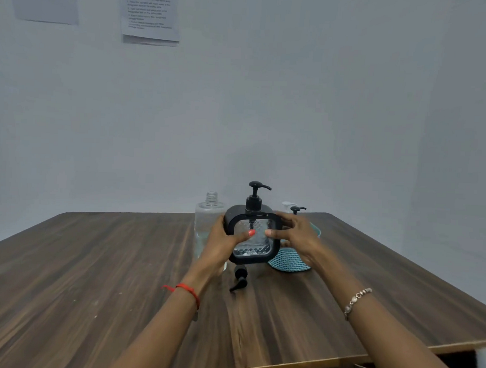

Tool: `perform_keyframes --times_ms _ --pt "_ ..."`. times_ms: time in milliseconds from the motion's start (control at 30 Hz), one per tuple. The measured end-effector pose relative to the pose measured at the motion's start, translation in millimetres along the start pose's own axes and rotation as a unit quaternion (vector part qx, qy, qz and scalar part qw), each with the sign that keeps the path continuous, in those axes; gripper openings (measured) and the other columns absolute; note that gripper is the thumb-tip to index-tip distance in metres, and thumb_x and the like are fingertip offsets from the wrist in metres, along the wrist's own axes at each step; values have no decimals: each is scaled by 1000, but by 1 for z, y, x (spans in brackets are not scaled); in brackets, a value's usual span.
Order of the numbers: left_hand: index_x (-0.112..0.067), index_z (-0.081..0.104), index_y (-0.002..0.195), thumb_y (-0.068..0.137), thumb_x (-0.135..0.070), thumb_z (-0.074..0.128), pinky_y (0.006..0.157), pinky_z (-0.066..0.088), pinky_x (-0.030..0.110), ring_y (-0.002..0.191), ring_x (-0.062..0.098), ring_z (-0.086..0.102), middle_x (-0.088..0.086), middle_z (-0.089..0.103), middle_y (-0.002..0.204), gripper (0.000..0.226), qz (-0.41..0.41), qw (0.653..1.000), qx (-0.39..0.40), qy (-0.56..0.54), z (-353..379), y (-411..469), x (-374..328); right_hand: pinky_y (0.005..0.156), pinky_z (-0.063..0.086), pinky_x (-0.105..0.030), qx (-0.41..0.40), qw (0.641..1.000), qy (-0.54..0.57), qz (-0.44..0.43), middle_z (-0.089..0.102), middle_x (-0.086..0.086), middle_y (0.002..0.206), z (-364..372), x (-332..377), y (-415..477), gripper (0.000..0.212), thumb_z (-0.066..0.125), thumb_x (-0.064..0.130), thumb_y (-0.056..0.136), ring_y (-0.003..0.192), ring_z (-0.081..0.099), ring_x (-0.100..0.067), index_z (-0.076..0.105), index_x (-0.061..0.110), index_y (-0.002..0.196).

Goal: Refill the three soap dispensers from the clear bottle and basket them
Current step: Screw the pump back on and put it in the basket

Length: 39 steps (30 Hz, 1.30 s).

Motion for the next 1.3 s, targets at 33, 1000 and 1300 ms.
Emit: perform_keyframes --times_ms 33,1000,1300 --pt "-8 51 119 78 4 68 85 55 40 97 22 65 9 65 108 46 3 1000 12 -4 4 1 -2 78 57 -40 -7 1000 2 -5 63 -7 110 -3 3 1 54 70 -8 72 89 64 -16 56 4 123" --pt "-12 51 125 88 3 55 82 50 23 96 15 56 -9 57 97 41 218 967 -9 129 76 169 -10 66 53 -10 -81 982 -72 -157 56 2 119 -90 36 150 46 56 -5 88 103 56 -17 48 2 133" --pt "-10 43 134 88 2 56 90 49 29 98 15 56 1 58 110 50 184 971 -8 152 72 201 34 83 50 -17 -42 988 -89 -118 54 6 120 -100 -10 186 45 50 2 93 107 54 -12 43 6 137"
Point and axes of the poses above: each hand's wrist, its own y-axis towards the middle knuckle, its own z-axis out of the palm, x = y × z, the point moved 1 cm from there along y, towards the middle knuckle
